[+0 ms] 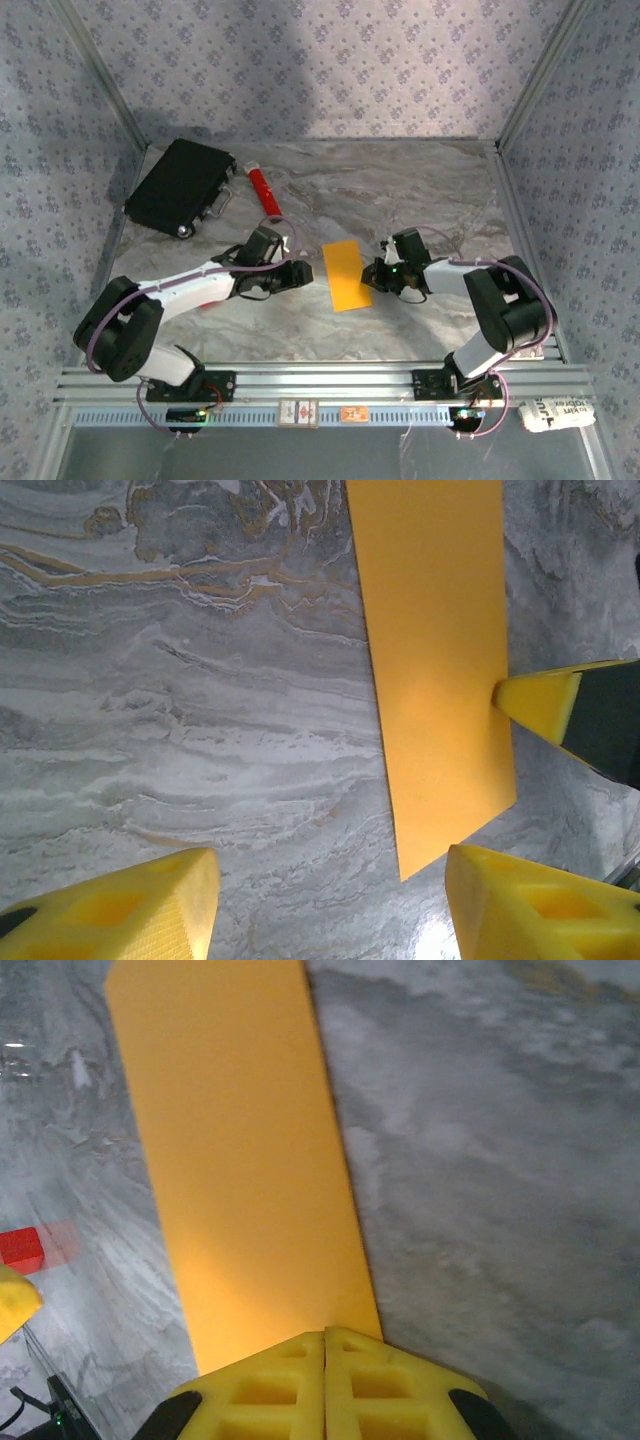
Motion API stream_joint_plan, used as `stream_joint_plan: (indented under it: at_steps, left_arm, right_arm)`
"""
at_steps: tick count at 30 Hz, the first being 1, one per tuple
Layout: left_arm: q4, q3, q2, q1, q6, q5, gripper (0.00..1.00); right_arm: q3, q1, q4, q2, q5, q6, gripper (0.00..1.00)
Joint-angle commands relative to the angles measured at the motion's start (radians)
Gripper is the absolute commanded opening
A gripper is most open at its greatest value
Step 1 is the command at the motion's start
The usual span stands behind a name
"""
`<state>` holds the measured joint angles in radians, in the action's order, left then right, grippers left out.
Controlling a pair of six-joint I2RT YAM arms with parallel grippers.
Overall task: Fold a paper plane with a square sheet of paper (pick it up from the middle)
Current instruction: Third fold the triangle at the center of the table.
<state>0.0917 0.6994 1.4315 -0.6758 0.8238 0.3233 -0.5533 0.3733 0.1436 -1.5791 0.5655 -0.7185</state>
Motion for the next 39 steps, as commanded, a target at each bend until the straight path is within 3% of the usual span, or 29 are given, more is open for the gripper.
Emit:
stream_joint_plan:
  at_steps: [1, 16, 39]
  left_arm:
    - [-0.062, 0.029, 0.032, -0.009, 0.034, 0.043, 0.60]
    - [-0.155, 0.162, 0.291, -0.057, 0.149, 0.123, 0.43]
    - [-0.182, 0.193, 0.393, -0.072, 0.221, 0.165, 0.32]
  right_arm:
    - [0.055, -0.014, 0.056, -0.034, 0.043, -0.053, 0.07]
    - [0.102, -0.010, 0.045, -0.004, -0.016, -0.112, 0.07]
    - [0.125, -0.019, 0.039, 0.005, -0.041, -0.112, 0.06]
